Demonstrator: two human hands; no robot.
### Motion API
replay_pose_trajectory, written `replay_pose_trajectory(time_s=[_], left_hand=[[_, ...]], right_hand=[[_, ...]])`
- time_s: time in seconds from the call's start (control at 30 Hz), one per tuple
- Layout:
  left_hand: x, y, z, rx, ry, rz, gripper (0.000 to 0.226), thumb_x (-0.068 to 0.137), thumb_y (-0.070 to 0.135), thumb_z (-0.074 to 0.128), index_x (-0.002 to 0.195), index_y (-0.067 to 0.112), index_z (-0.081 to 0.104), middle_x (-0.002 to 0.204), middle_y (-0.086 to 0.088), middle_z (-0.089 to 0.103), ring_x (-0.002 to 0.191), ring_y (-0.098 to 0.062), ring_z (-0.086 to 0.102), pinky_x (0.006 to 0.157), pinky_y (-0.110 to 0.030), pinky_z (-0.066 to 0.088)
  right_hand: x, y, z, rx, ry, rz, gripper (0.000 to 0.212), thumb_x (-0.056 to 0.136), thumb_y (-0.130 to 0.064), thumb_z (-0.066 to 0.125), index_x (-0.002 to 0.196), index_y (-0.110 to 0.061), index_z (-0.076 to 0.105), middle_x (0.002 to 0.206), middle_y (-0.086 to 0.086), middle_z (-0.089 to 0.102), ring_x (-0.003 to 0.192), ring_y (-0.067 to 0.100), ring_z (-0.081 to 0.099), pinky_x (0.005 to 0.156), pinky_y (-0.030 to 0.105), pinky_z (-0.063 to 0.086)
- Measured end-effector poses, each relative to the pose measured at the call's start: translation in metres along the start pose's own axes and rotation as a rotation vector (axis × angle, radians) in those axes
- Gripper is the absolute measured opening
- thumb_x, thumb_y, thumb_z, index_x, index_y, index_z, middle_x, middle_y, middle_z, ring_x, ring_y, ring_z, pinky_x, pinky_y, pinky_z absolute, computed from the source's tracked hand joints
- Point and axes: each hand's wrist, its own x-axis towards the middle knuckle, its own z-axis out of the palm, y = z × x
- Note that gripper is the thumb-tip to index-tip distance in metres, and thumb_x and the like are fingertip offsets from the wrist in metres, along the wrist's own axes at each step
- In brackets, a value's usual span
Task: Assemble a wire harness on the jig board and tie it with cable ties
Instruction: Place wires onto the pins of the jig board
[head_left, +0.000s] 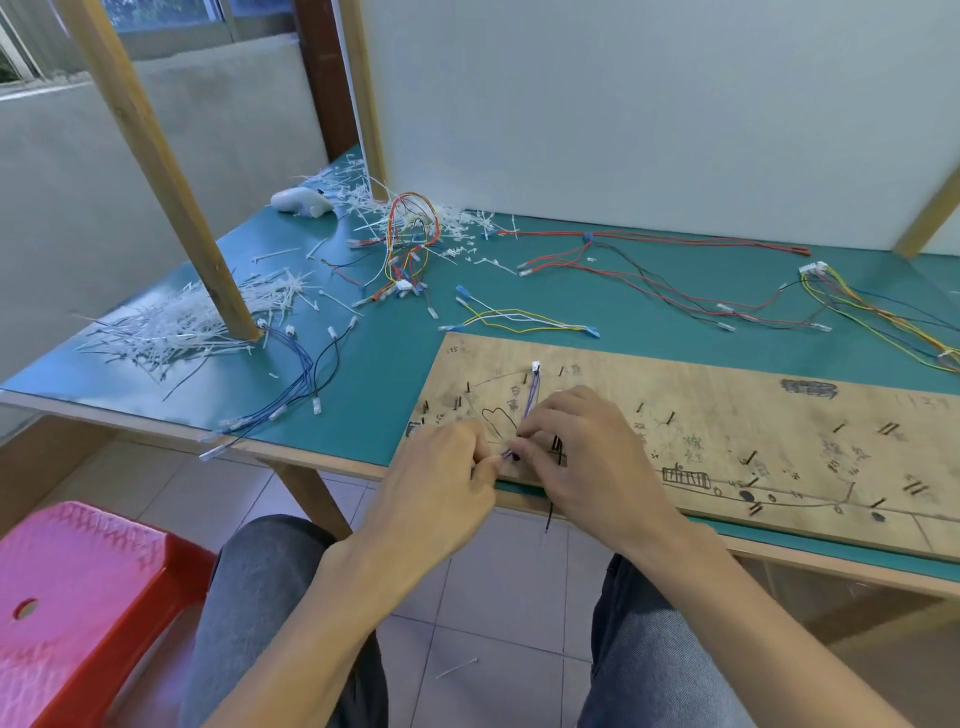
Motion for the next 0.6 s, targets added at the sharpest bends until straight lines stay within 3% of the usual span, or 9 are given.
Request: replay_pose_trajectory(time_s=[0.17, 0.27, 0.37, 0.43, 0.6], left_hand=[[0.014, -0.016, -0.028, 0.035, -0.035, -0.023, 0.023, 0.095, 0.040, 0.070, 0.075, 0.029, 0.065, 0.063, 0.013, 0.059, 0.065, -0.004, 0.056, 0.056, -0.025, 0.037], [0.035, -0.028, -0.052, 0.017, -0.077, 0.004, 0.016, 0.095, 0.038, 0.072, 0.085, 0.027, 0.076, 0.079, 0.011, 0.070, 0.079, -0.006, 0.064, 0.071, -0.028, 0.049], [0.060, -0.035, -0.062, 0.006, -0.147, 0.080, 0.010, 0.095, 0.031, 0.075, 0.087, 0.026, 0.078, 0.082, 0.012, 0.071, 0.076, 0.007, 0.060, 0.066, -0.008, 0.039], [0.074, -0.038, -0.062, 0.035, -0.173, 0.131, 0.008, 0.095, 0.027, 0.076, 0.089, 0.022, 0.079, 0.080, 0.011, 0.068, 0.073, 0.008, 0.057, 0.063, -0.007, 0.037], [0.093, -0.045, -0.052, 0.054, -0.219, 0.183, 0.007, 0.095, 0.023, 0.076, 0.090, 0.020, 0.079, 0.087, 0.001, 0.073, 0.086, -0.016, 0.067, 0.079, -0.032, 0.052]], right_hand=[[-0.003, -0.002, 0.008, 0.169, 0.066, 0.088, 0.004, 0.094, -0.028, 0.078, 0.095, -0.025, 0.079, 0.094, -0.011, 0.064, 0.099, 0.015, 0.057, 0.087, 0.042, 0.050], [0.000, 0.000, 0.008, 0.206, 0.046, 0.119, 0.003, 0.094, -0.031, 0.078, 0.092, -0.029, 0.079, 0.093, -0.014, 0.063, 0.099, 0.013, 0.056, 0.088, 0.042, 0.050], [0.001, -0.002, 0.011, 0.164, 0.033, 0.114, 0.004, 0.095, -0.034, 0.075, 0.093, -0.032, 0.076, 0.094, -0.018, 0.059, 0.099, 0.010, 0.053, 0.085, 0.039, 0.050], [-0.001, -0.003, 0.012, 0.135, 0.036, 0.099, 0.005, 0.096, -0.036, 0.073, 0.094, -0.032, 0.075, 0.096, -0.019, 0.057, 0.099, 0.008, 0.052, 0.082, 0.037, 0.050], [-0.002, -0.003, 0.014, 0.099, 0.057, 0.086, 0.005, 0.096, -0.038, 0.072, 0.094, -0.033, 0.074, 0.097, -0.018, 0.057, 0.098, 0.008, 0.052, 0.079, 0.034, 0.049]])
